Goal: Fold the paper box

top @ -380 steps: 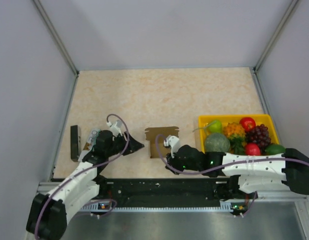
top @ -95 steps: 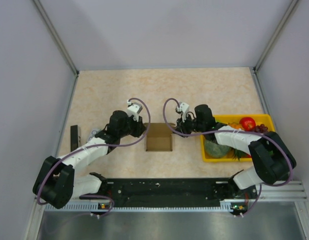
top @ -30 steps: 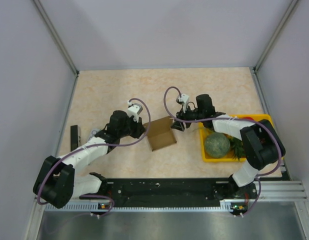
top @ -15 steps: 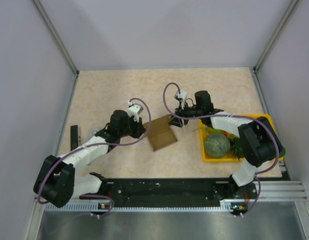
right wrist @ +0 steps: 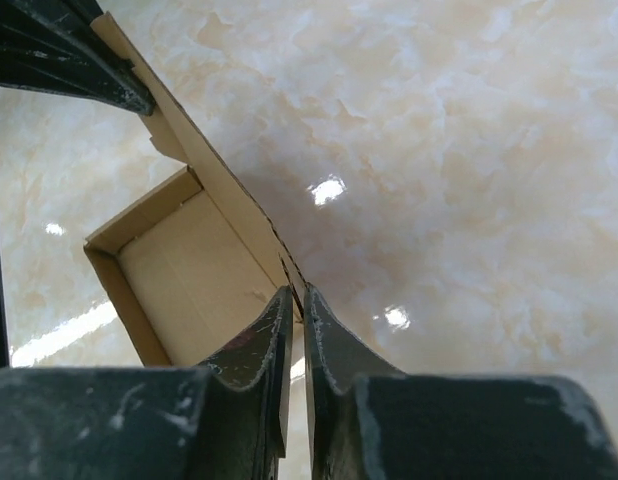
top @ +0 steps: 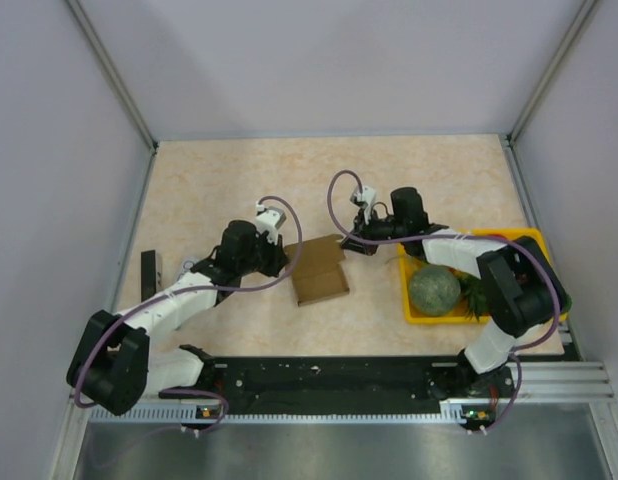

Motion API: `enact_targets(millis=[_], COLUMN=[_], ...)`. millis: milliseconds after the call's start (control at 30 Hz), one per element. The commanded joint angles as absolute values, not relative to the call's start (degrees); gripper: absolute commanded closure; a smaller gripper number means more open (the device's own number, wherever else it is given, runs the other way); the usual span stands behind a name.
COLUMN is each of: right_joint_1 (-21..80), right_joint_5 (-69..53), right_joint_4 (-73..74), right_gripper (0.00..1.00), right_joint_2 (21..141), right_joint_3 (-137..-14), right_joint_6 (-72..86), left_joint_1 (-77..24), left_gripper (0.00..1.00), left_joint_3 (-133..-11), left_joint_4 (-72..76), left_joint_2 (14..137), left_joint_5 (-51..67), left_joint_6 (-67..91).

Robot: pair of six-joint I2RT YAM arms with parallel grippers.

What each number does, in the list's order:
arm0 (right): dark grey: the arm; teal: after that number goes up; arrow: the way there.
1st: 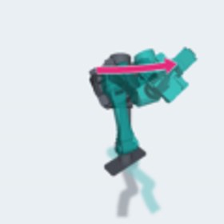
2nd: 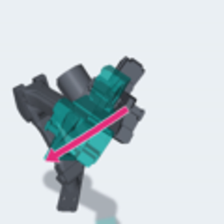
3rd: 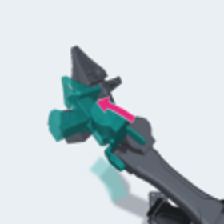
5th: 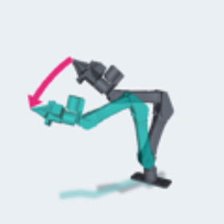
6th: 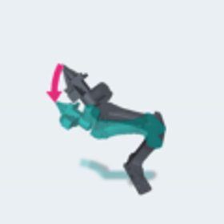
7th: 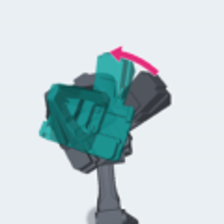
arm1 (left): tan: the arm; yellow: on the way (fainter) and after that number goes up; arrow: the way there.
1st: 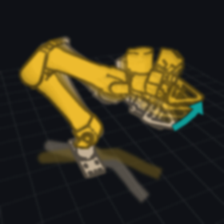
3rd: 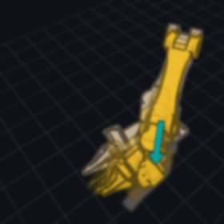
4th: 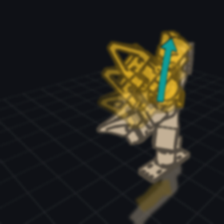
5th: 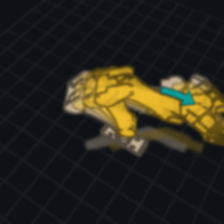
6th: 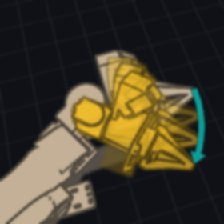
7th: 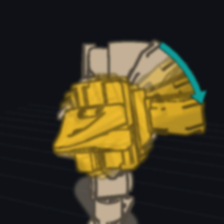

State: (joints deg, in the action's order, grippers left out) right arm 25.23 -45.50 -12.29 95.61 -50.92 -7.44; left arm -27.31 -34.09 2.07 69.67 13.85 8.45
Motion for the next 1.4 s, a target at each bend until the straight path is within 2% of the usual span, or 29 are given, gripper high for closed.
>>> enact_targets(millis=[0, 67, 267, 367, 467, 633, 833, 1033, 1367], right_joint_1=[27.9, 28.8, 33.2, 38.1, 45.4, 51.8, 53.9, 58.3, 63.6], right_joint_5=[-43.9, -42.4, -30.5, -19.7, -2.5, 19.1, 34.1, 43.5, 49.9], right_joint_4=[-18.5, -20.6, -26.2, -29.3, -28.9, -26.8, -21.5, -17.6, -14.9], right_gripper=[0.97, 1.00, 1.00, 1.00, 1.00, 1.00, 1.00, 1.00, 1.00], right_joint_2=[90.5, 89.7, 83.0, 79.5, 78.1, 80.2, 82.4, 83.8, 87.3], right_joint_3=[-47.2, -45.7, -39.5, -36.8, -36.4, -37.9, -39.7, -41.4, -42.1], right_joint_6=[-5.3, -4.1, -0.4, 3.9, 6.8, 14.5, 24.2, 33.9, 40.5], left_joint_1=[-29.0, -29.5, -30.7, -32.1, -33.9, -37.5, -39.8, -40.3, -42.6], left_gripper=[0.95, 0.98, 1.00, 1.00, 1.00, 1.00, 1.00, 1.00, 1.00], left_joint_3=[-36.2, -36.5, -35.7, -34.5, -34.3, -35.3, -34.8, -32.6, -31.1], left_joint_4=[4.3, 4.0, 4.7, 7.6, 10.8, 12.0, 13.0, 15.6, 17.1], left_joint_2=[67.8, 67.4, 65.1, 64.5, 65.6, 68.4, 67.8, 67.8, 68.1], left_joint_5=[10.5, 9.1, 0.5, -7.3, -11.9, -14.6, -15.4, -15.6, -20.6], left_joint_6=[9.7, 9.7, 12.3, 15.5, 18.9, 23.1, 25.3, 29.5, 32.9])
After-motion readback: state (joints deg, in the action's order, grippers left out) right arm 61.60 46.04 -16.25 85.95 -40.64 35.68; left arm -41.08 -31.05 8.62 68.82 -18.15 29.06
